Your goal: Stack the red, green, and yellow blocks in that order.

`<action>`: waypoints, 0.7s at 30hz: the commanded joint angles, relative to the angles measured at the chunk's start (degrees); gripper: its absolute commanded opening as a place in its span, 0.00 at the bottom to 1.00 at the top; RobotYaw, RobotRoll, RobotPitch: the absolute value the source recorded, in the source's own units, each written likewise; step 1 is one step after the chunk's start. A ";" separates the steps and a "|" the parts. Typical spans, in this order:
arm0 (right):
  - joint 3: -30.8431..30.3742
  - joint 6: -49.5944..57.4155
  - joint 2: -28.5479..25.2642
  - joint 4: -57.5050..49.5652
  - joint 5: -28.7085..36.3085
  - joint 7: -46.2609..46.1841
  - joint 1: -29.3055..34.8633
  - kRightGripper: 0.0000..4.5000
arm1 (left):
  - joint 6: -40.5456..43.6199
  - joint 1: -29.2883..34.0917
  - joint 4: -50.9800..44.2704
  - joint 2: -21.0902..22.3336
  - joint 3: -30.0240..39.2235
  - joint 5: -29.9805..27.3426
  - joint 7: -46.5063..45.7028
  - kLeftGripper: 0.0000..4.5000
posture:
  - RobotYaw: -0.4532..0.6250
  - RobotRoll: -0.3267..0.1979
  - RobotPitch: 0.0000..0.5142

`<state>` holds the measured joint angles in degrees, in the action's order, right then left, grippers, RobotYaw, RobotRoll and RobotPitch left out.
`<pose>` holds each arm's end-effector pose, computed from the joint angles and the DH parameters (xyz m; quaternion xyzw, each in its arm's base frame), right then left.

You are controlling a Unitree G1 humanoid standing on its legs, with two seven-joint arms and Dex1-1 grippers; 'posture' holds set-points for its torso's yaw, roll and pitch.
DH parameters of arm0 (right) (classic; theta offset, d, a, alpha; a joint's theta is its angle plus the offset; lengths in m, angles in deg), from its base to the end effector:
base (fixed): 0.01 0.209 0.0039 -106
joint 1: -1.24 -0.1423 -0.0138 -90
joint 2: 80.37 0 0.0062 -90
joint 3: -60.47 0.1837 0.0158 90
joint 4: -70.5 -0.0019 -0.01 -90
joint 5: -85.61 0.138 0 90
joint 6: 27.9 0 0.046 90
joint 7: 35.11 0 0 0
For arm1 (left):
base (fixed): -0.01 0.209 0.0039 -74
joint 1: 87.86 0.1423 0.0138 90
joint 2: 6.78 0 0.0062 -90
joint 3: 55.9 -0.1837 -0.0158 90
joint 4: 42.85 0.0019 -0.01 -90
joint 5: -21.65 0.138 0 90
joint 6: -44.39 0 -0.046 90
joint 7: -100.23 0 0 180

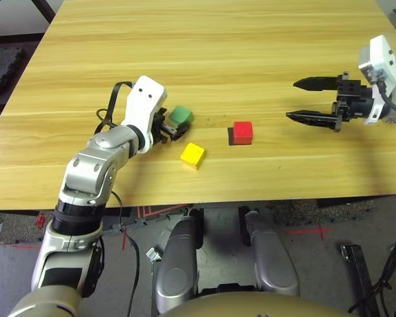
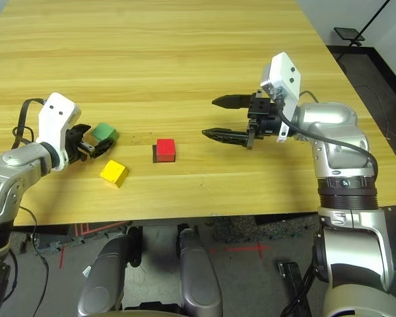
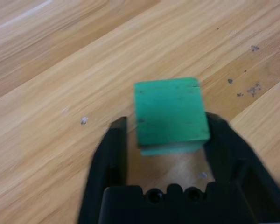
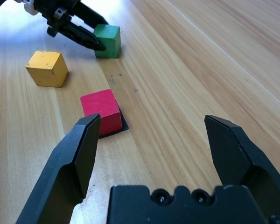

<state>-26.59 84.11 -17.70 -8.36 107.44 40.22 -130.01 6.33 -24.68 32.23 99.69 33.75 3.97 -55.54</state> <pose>0.2940 -0.2667 0.2381 -0.1743 0.0088 0.5493 0.8172 0.2580 0.2068 0.1789 0.1315 0.1303 -0.2307 0.9553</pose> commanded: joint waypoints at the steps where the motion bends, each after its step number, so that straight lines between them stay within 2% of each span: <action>1: 0.22 -0.62 -0.12 -0.51 0.77 0.02 0.34 1.00 | -0.50 0.26 1.12 -0.24 -1.06 0.46 1.11 0.45 | 0.67 0.86 0.55; 6: 0.19 -1.19 -0.25 0.31 0.44 0.00 0.35 1.00 | -3.57 -1.80 2.79 -0.56 -0.82 -0.27 3.77 0.45 | 0.68 0.85 0.55; 10: -0.21 -1.27 -0.29 0.61 0.35 0.44 0.28 1.00 | -9.53 -4.76 3.75 0.71 -1.41 -2.12 11.99 0.45 | 0.69 0.85 0.55; 16: -0.50 -1.55 -0.55 1.78 0.03 1.36 -0.66 1.00 | -11.68 -10.99 2.10 4.06 -4.01 -6.80 26.55 0.45 | 0.69 0.85 0.54; 21: -0.17 -1.21 -1.21 1.39 0.23 2.02 -0.51 1.00 | -11.15 -15.65 2.70 4.36 -7.04 -7.46 31.86 0.45 | 0.68 0.86 0.54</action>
<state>-26.71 83.06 -17.96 -6.54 107.18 41.62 -130.78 -4.73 -39.29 35.59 104.13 28.30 -2.84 -25.45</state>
